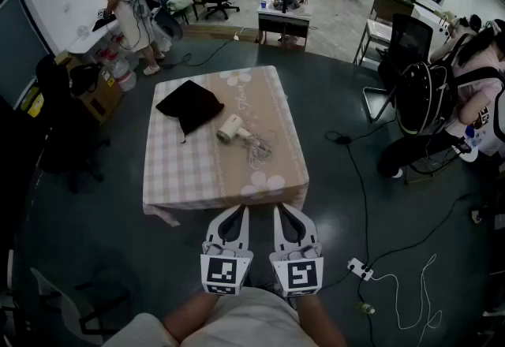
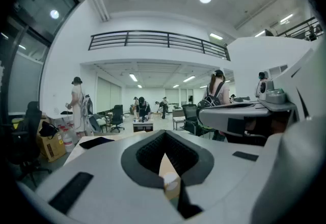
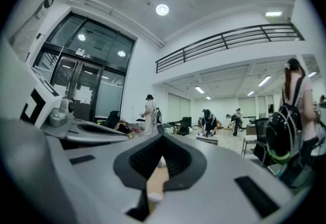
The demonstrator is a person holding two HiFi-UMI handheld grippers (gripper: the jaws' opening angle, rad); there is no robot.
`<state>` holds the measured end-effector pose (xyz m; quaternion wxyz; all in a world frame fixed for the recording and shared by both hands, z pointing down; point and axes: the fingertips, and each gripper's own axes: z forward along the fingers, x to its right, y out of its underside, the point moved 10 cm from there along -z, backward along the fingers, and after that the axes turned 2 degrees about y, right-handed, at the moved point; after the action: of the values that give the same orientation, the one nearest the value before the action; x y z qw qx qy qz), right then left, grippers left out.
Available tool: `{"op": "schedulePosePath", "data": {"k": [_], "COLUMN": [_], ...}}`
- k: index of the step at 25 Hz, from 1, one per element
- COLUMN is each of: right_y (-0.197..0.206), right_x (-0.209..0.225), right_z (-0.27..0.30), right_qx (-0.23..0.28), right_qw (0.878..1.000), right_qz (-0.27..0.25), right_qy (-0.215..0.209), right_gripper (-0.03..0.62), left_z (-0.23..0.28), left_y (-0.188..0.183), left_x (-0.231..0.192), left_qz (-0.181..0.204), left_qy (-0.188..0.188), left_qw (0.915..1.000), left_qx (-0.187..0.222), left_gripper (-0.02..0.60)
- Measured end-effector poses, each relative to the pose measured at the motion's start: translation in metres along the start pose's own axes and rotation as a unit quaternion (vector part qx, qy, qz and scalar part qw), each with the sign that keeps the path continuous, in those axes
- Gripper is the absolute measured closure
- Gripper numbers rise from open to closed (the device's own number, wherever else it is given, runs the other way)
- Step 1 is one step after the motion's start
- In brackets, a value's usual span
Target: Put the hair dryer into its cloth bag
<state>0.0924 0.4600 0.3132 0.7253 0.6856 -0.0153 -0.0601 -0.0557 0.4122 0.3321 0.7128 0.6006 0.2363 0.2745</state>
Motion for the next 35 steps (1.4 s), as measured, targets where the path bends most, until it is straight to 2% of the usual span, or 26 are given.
{"op": "schedulePosePath", "data": {"k": [10, 15, 20, 25, 30, 35], "right_y": [0.008, 0.022, 0.031, 0.028, 0.029, 0.032], "right_x": [-0.021, -0.034, -0.046, -0.058, -0.066, -0.071], "right_z": [0.054, 0.088, 0.135, 0.185, 0.221, 0.241], "right_qx": [-0.021, -0.040, -0.064, -0.072, -0.085, -0.113], "right_qw": [1.000, 0.999, 0.997, 0.995, 0.994, 0.991], "right_qz": [0.006, -0.005, -0.010, -0.030, -0.031, -0.036], "right_qy": [-0.004, -0.021, -0.044, -0.062, -0.055, -0.062], "right_gripper": [0.579, 0.579, 0.579, 0.579, 0.579, 0.579], "left_z": [0.022, 0.036, 0.055, 0.078, 0.095, 0.107], "left_y": [0.012, 0.025, 0.034, 0.033, 0.031, 0.036], "left_x": [-0.048, -0.077, -0.117, -0.165, -0.204, -0.223], "left_qz": [-0.009, -0.017, -0.022, -0.019, -0.020, -0.033], "left_qy": [0.013, 0.008, 0.012, 0.017, 0.018, 0.025], "left_qw": [0.9994, 0.9984, 0.9967, 0.9963, 0.9957, 0.9937], "left_qx": [-0.031, -0.054, -0.077, -0.082, -0.088, -0.104], "left_gripper": [0.577, 0.577, 0.577, 0.577, 0.577, 0.577]}}
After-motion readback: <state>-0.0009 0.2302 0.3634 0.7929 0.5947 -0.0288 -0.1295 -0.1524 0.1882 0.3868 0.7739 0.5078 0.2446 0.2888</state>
